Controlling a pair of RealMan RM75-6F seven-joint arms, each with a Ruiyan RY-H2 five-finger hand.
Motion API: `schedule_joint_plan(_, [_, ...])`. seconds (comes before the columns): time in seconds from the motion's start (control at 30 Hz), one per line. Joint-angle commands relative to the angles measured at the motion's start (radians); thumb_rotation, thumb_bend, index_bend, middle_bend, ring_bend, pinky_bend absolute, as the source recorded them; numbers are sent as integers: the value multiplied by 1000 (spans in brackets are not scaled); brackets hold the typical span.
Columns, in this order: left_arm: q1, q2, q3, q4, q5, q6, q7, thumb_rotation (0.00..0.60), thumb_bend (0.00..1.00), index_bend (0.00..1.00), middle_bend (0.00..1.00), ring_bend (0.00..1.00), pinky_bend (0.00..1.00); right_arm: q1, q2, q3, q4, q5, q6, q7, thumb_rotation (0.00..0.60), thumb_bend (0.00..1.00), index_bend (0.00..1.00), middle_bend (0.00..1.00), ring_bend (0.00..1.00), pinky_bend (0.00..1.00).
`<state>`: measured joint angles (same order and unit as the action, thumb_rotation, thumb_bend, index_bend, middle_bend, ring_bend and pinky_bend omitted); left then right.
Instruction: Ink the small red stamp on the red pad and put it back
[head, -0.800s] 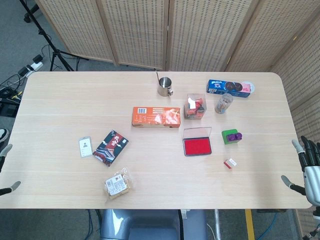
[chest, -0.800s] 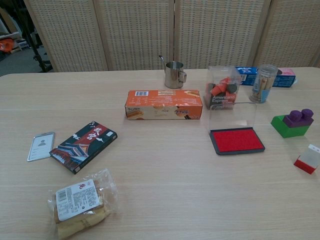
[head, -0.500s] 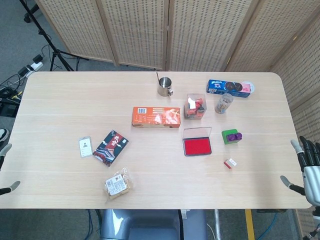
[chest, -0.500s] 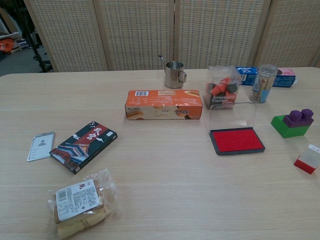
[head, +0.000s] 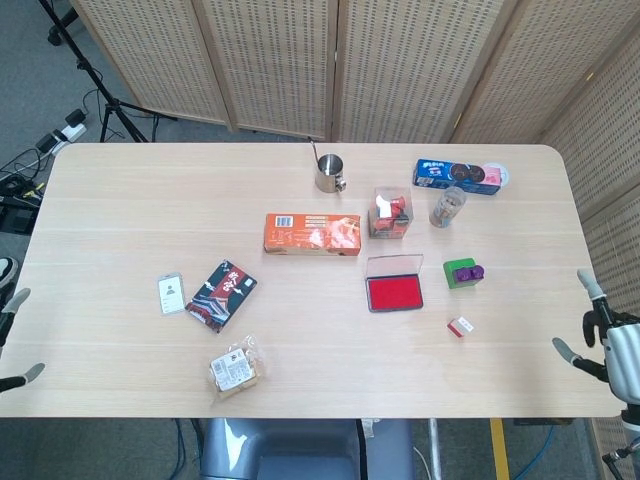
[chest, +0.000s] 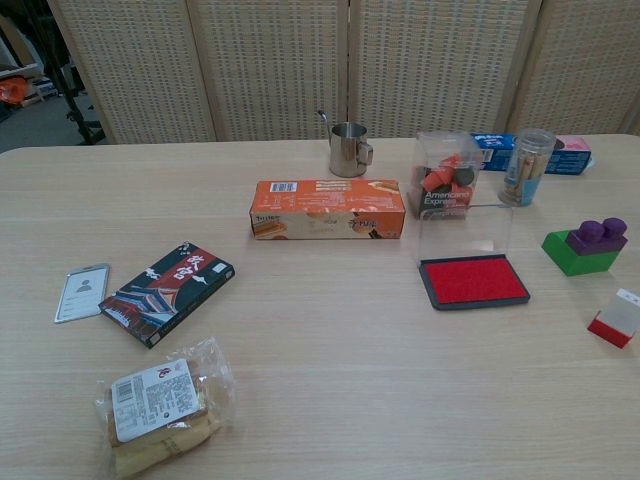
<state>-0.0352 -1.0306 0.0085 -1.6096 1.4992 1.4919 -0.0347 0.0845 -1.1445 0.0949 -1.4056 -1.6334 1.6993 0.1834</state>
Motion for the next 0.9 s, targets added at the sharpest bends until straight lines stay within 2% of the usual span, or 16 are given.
schedule_joint_plan(0.03, [1, -1, 0, -1, -1, -1, 3, 600, 0, 0, 0, 0, 0, 11, -10, -11, 13, 8, -45, 27, 600, 0, 0, 998, 1000, 1000])
schedule_joint_plan(0.2, [-5, -5, -3, -2, -18, -20, 17, 600, 0, 0, 0, 0, 0, 42, 7, -33, -34, 25, -156, -8, 600, 0, 0, 1000, 1000, 1000])
schedule_joint_plan(0.33, [-13, -12, -11, -7, -44, -44, 38, 600, 0, 0, 0, 0, 0, 106, 5, -54, -64, 65, -336, -81, 600, 0, 0, 1000, 1000, 1000])
schedule_joint_plan(0.53, [-22, -17, -14, -9, -64, -71, 56, 600, 0, 0, 0, 0, 0, 148, 1, -57, -109, 124, -459, -127, 600, 0, 0, 1000, 1000, 1000])
schedule_joint_plan(0.67, [-32, -18, -14, -9, -83, -103, 67, 600, 0, 0, 0, 0, 0, 164, -64, -40, -75, 154, -468, -227, 600, 0, 0, 1000, 1000, 1000])
schedule_joint_plan(0.83, [-36, -19, -18, -13, -95, -111, 78, 600, 0, 0, 0, 0, 0, 166, -161, -26, -9, 143, -413, -350, 600, 0, 0, 1000, 1000, 1000])
schedule_joint_plan(0.9, [-39, -20, -15, -15, -103, -125, 87, 600, 0, 0, 0, 0, 0, 187, -200, -17, 25, 153, -433, -426, 600, 0, 0, 1000, 1000, 1000])
